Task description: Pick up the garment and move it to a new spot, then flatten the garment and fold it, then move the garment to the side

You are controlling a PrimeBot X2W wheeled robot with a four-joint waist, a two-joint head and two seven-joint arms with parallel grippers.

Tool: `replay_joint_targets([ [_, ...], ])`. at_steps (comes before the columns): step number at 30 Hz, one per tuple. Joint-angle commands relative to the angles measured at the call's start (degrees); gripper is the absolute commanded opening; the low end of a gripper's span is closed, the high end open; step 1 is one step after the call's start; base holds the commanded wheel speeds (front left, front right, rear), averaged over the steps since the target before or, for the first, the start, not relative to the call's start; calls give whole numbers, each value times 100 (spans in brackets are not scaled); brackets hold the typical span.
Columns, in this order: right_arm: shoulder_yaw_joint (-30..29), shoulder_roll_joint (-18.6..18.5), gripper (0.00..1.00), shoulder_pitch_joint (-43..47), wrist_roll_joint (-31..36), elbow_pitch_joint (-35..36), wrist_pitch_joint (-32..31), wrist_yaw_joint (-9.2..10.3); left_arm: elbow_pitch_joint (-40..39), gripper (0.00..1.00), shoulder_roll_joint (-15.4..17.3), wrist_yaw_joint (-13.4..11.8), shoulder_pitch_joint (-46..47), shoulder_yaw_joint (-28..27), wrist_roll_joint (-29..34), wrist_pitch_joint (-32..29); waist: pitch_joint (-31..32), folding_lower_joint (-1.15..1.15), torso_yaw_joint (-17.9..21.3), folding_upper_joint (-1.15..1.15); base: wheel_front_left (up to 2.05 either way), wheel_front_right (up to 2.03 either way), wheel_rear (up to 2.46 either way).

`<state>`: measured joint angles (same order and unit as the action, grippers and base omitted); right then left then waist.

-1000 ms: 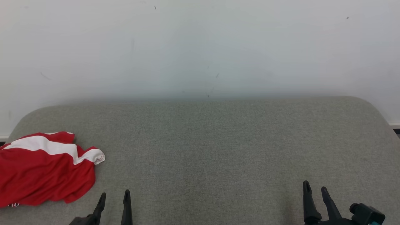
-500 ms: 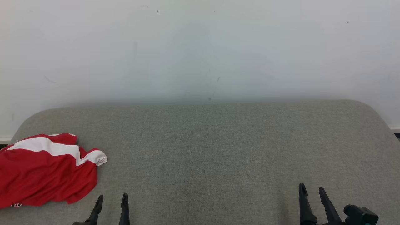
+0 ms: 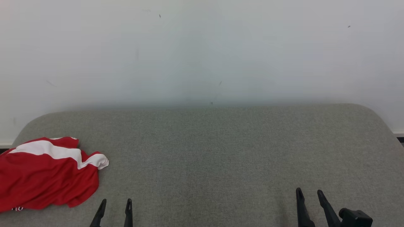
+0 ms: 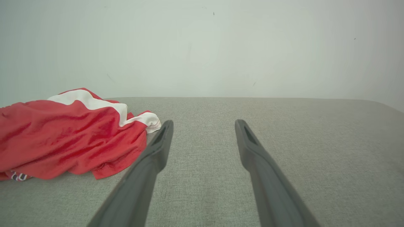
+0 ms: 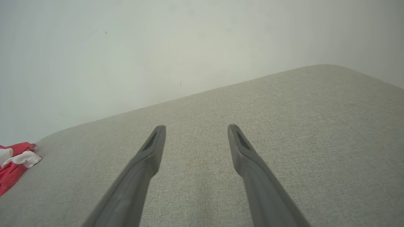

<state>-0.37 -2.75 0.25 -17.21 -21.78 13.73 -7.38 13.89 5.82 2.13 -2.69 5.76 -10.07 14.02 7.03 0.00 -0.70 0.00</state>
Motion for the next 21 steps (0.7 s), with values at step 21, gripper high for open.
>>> replay_joint_targets([
  [21,84,-19,100,88,403,-41,148,-21,185,100,-173,150,-119,-250,364,119,86,0,-10,0,0,0,0],
])
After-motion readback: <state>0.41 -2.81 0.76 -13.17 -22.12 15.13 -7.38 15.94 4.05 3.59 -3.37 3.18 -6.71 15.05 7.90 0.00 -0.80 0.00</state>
